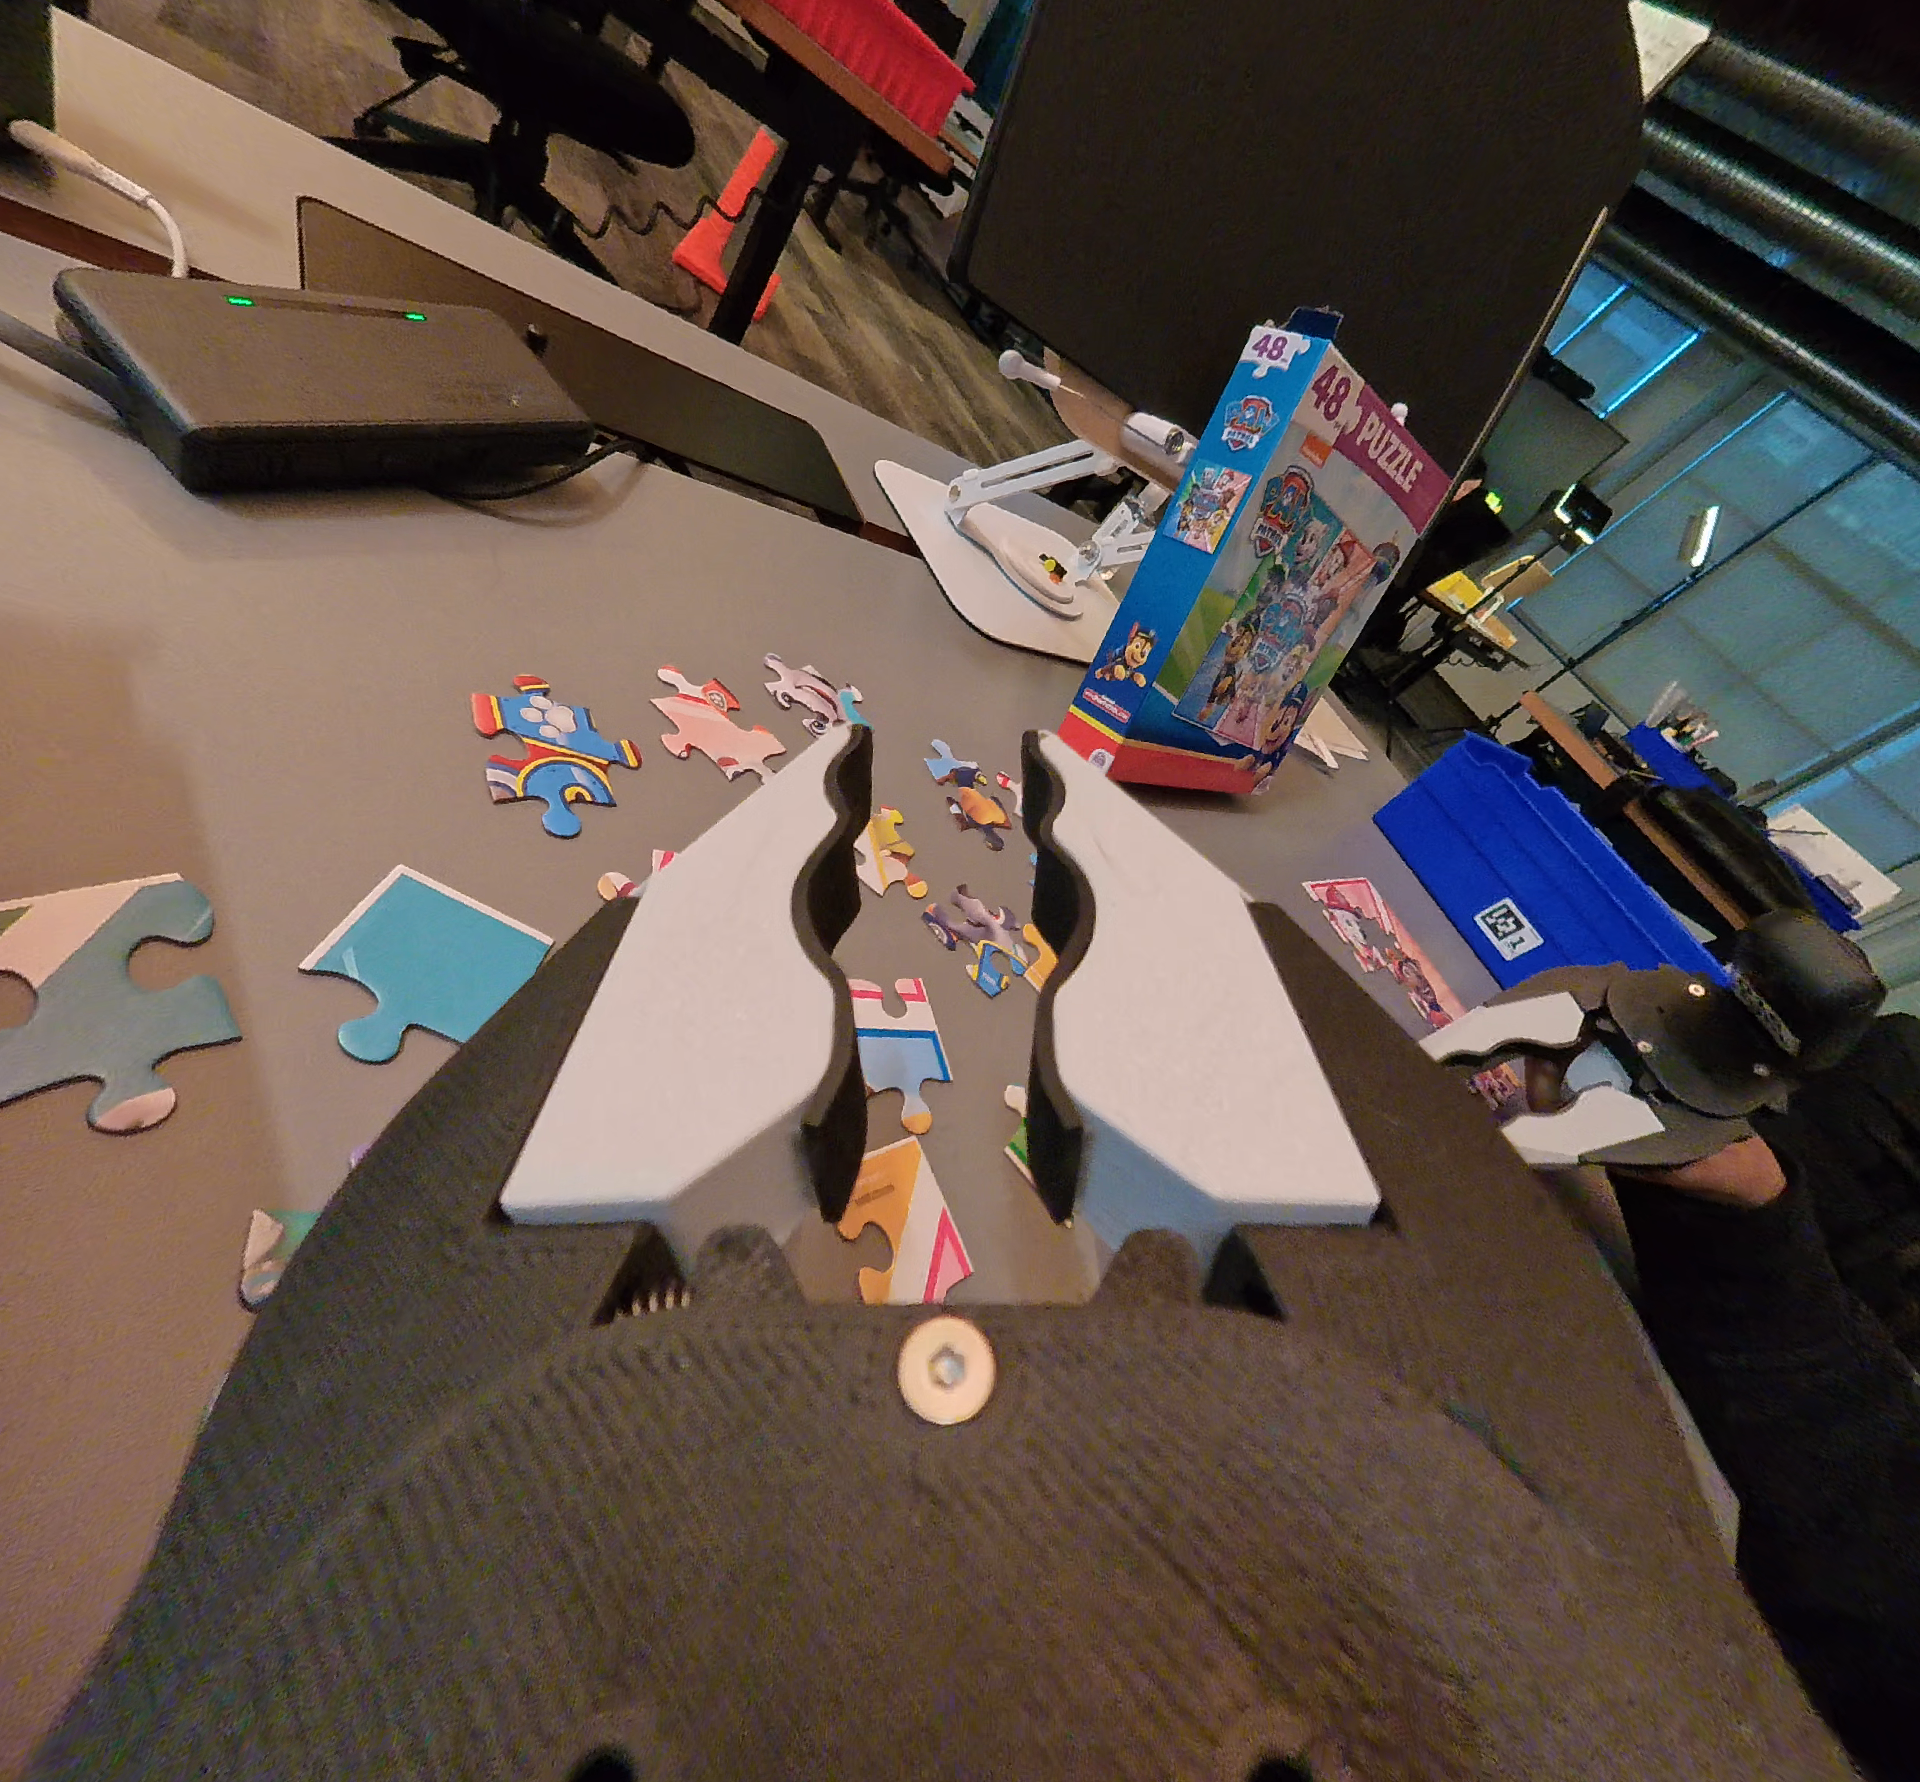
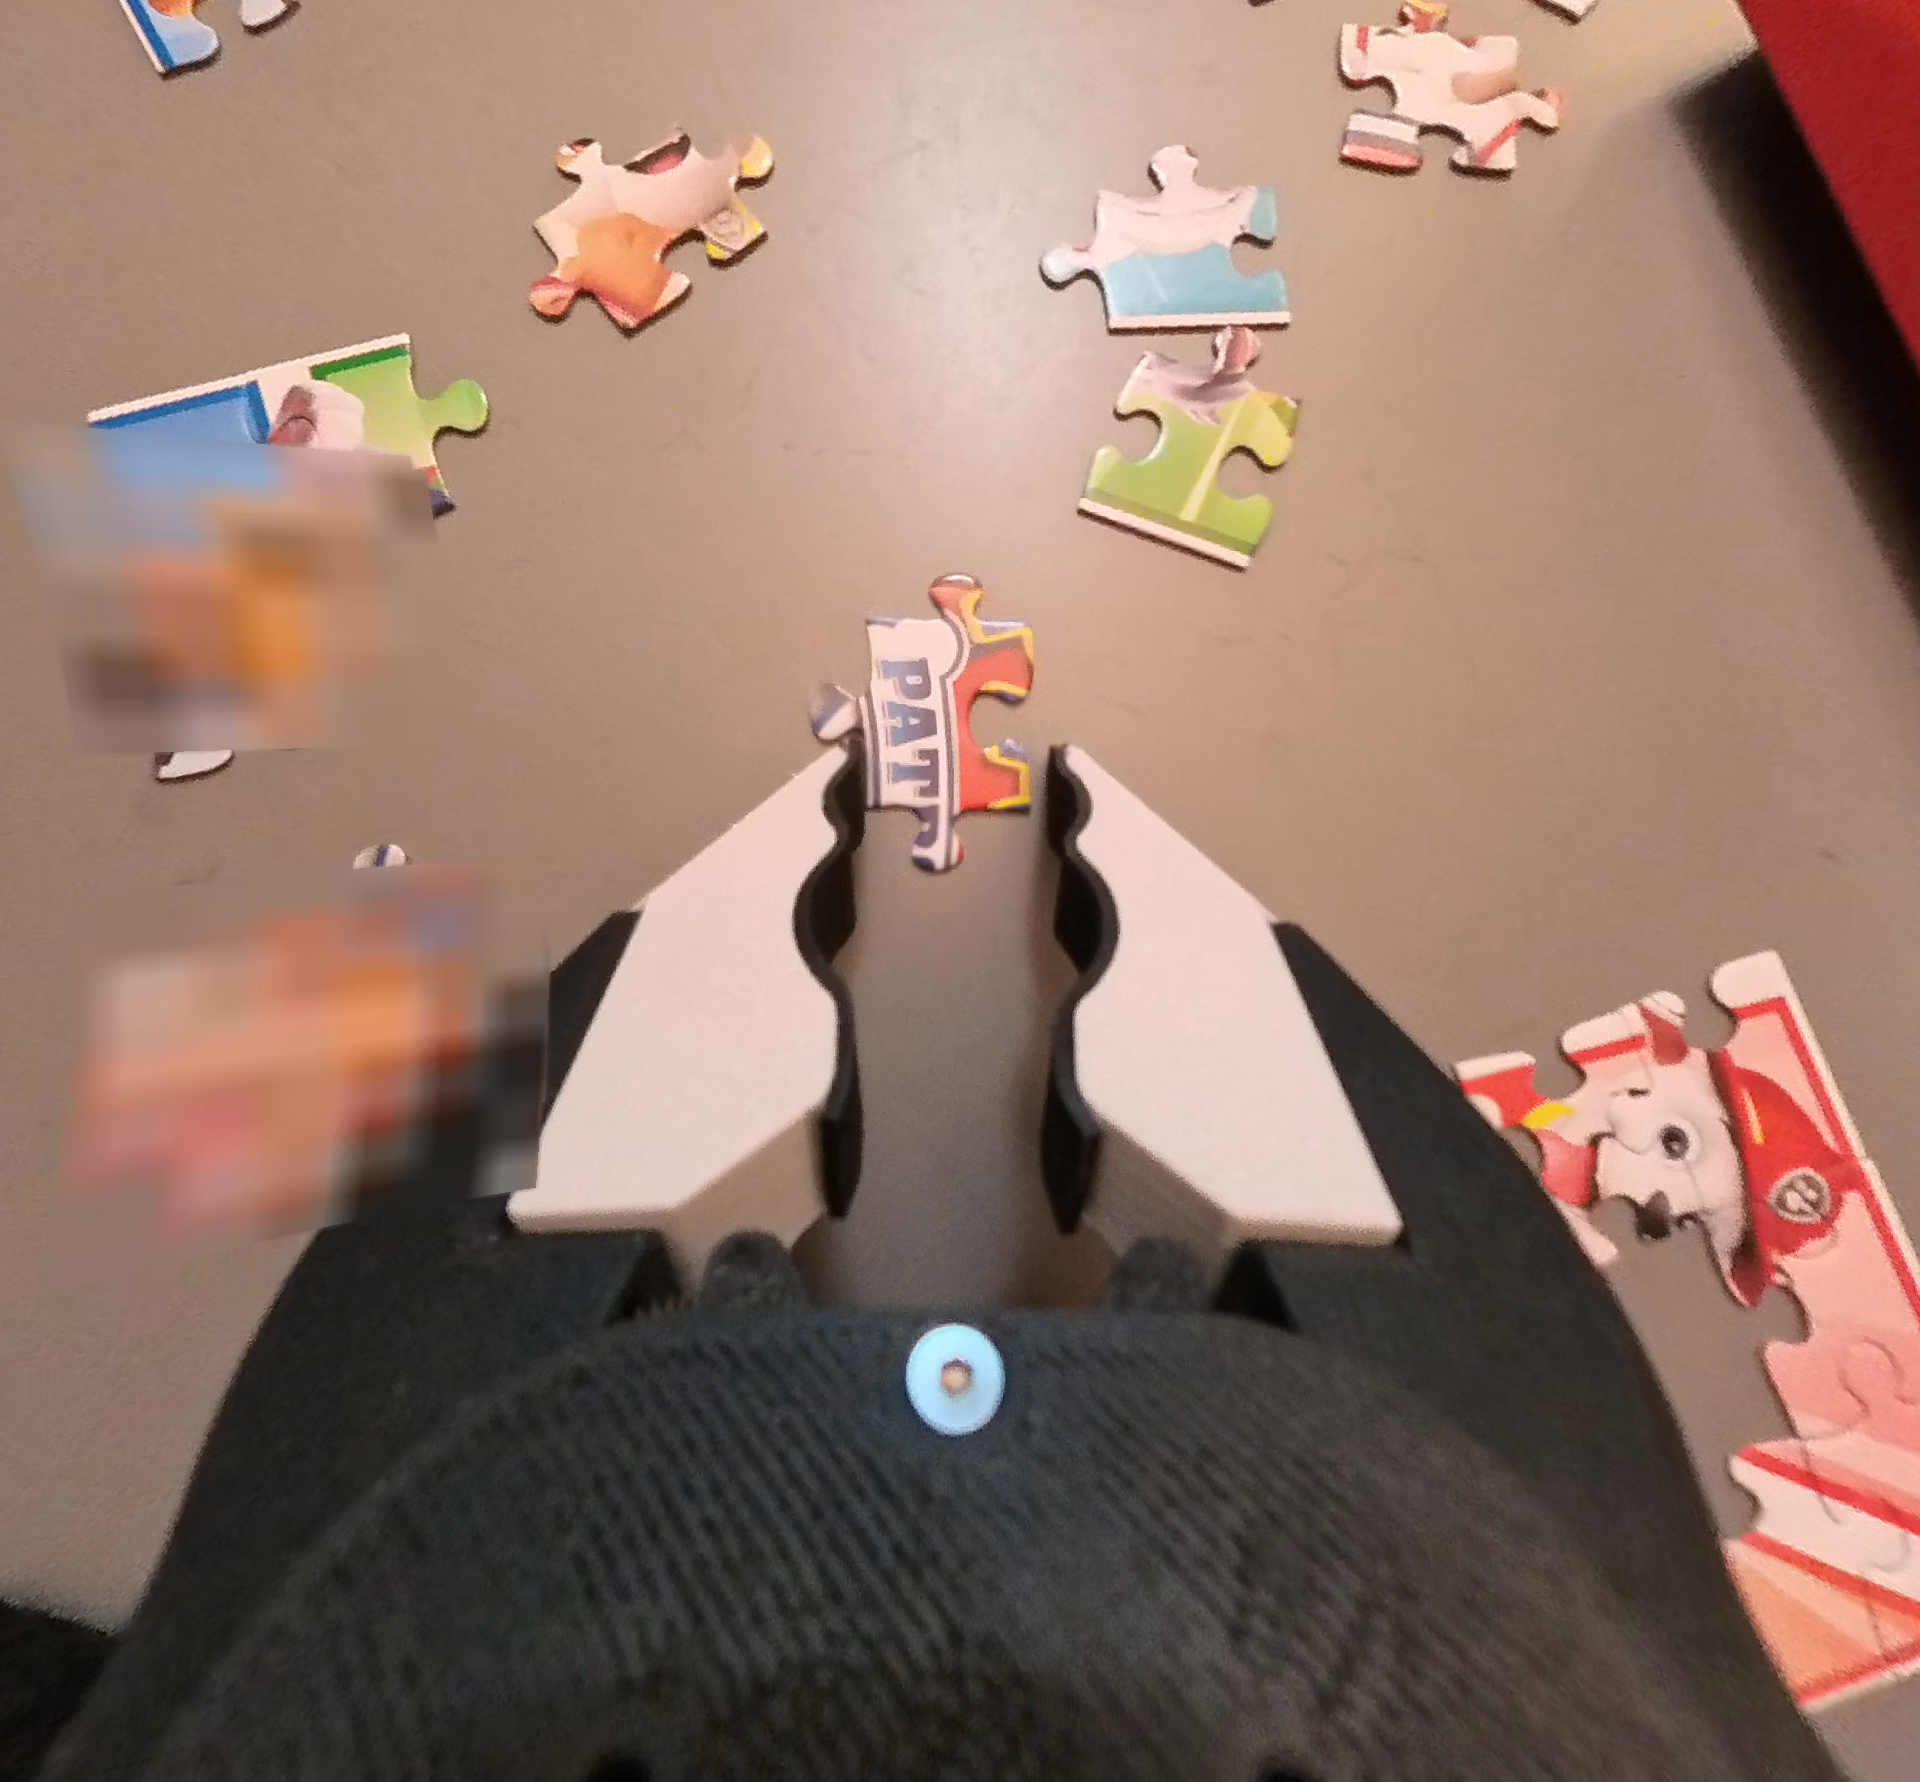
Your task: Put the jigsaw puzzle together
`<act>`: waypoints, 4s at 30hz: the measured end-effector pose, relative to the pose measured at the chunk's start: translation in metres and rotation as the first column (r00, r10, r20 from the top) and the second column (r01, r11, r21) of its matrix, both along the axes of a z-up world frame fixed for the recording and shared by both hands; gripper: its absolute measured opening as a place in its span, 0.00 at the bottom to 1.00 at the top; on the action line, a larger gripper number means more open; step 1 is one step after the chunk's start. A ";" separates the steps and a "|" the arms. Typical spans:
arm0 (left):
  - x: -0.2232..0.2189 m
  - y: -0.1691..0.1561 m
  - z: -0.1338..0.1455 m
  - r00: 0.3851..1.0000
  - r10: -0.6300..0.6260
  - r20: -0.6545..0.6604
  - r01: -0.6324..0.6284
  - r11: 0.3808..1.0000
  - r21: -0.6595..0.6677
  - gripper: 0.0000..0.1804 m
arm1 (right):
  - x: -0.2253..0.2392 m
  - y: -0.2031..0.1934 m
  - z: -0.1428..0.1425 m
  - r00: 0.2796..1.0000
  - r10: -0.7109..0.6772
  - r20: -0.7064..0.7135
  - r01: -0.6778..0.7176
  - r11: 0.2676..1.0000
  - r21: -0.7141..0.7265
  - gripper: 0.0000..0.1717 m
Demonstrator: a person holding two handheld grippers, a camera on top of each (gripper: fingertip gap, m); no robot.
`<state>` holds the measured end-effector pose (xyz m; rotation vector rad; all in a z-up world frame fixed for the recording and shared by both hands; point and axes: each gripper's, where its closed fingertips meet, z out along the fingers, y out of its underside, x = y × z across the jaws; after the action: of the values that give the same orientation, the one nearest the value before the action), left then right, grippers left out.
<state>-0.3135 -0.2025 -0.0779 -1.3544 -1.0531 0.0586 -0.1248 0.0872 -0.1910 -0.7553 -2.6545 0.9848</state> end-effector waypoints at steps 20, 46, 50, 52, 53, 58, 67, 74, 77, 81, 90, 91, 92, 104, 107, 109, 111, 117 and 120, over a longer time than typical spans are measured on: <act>0.001 -0.002 0.006 1.000 -0.003 -0.010 0.003 0.999 0.038 0.15 | -0.001 -0.021 0.000 1.000 0.014 0.005 -0.014 0.999 -0.042 0.24; 0.001 -0.002 0.004 1.000 -0.004 -0.001 0.004 0.999 0.033 0.16 | -0.001 -0.020 0.000 1.000 0.009 0.002 -0.009 1.000 -0.029 0.13; 0.001 -0.003 0.004 1.000 -0.004 0.000 0.004 0.999 0.033 0.16 | -0.004 -0.024 0.006 0.999 0.012 -0.036 -0.014 0.999 -0.044 0.14; 0.001 -0.003 0.004 1.000 -0.004 -0.001 0.004 0.999 0.038 0.16 | -0.006 -0.034 0.019 0.997 0.018 -0.076 -0.025 0.995 -0.099 0.15; 0.001 -0.004 0.005 1.000 -0.005 -0.001 0.005 0.999 0.042 0.16 | -0.007 -0.040 0.026 0.995 0.018 -0.097 -0.030 0.991 -0.127 0.16; 0.004 -0.003 0.006 1.000 -0.023 -0.006 0.023 0.999 0.040 0.16 | -0.013 -0.083 0.056 0.987 -0.008 -0.161 -0.020 0.984 -0.174 0.19; 0.005 0.003 0.003 0.999 -0.032 -0.020 0.030 0.998 -0.056 0.16 | 0.011 -0.268 0.060 0.985 0.037 0.167 0.033 0.918 -0.394 0.31; 0.005 -0.002 0.006 0.999 -0.002 -0.052 -0.004 0.994 -0.113 0.16 | -0.025 -0.306 0.013 0.987 -0.075 0.140 0.106 0.968 -0.228 0.37; 0.004 -0.006 0.005 0.998 0.016 -0.062 -0.026 0.988 -0.153 0.16 | -0.026 -0.317 0.006 0.992 -0.071 0.103 0.088 0.980 -0.180 0.40; 0.005 -0.008 0.010 0.997 0.015 -0.072 -0.025 0.991 -0.130 0.16 | -0.024 -0.319 0.001 0.999 -0.040 -0.028 0.038 0.998 -0.051 0.29; 0.003 -0.020 0.016 0.994 0.063 -0.087 -0.071 0.992 -0.101 0.16 | -0.022 -0.316 0.006 1.000 -0.020 0.004 0.020 0.998 -0.062 0.10; 0.002 -0.020 0.014 0.994 0.064 -0.086 -0.074 0.991 -0.111 0.16 | -0.023 -0.315 0.011 1.000 -0.013 -0.012 0.012 0.996 -0.085 0.00; 0.002 -0.019 0.014 0.994 0.063 -0.085 -0.073 0.990 -0.118 0.16 | -0.025 -0.312 0.017 0.999 -0.024 -0.030 0.021 0.995 -0.096 0.03; 0.001 -0.016 0.004 0.996 0.061 -0.072 -0.073 0.982 -0.176 0.16 | -0.025 -0.314 0.002 0.998 -0.041 0.043 0.044 0.998 -0.051 0.21; 0.001 -0.016 0.005 0.995 0.060 -0.076 -0.073 0.982 -0.172 0.16 | -0.030 -0.312 0.001 0.998 -0.059 0.011 0.059 0.998 -0.015 0.17; 0.001 -0.015 0.005 0.996 0.056 -0.076 -0.069 0.982 -0.175 0.16 | -0.030 -0.312 0.001 0.998 -0.053 0.014 0.053 0.999 -0.004 0.16; 0.001 -0.014 0.005 0.996 0.053 -0.075 -0.066 0.981 -0.182 0.16 | -0.030 -0.312 0.000 0.999 -0.046 0.015 0.046 0.999 0.002 0.15; 0.001 -0.016 0.007 0.995 0.055 -0.079 -0.068 0.983 -0.169 0.16 | -0.031 -0.308 0.001 1.000 -0.026 0.008 0.026 1.000 0.013 0.08; 0.002 -0.016 0.009 0.995 0.053 -0.080 -0.065 0.986 -0.151 0.16 | -0.037 -0.297 0.001 0.999 -0.047 -0.009 0.047 0.997 0.054 0.08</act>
<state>-0.3117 -0.2183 -0.0692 -1.4481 -1.0417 0.2380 -0.1614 -0.2095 -0.1901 -0.7965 -2.6324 0.8985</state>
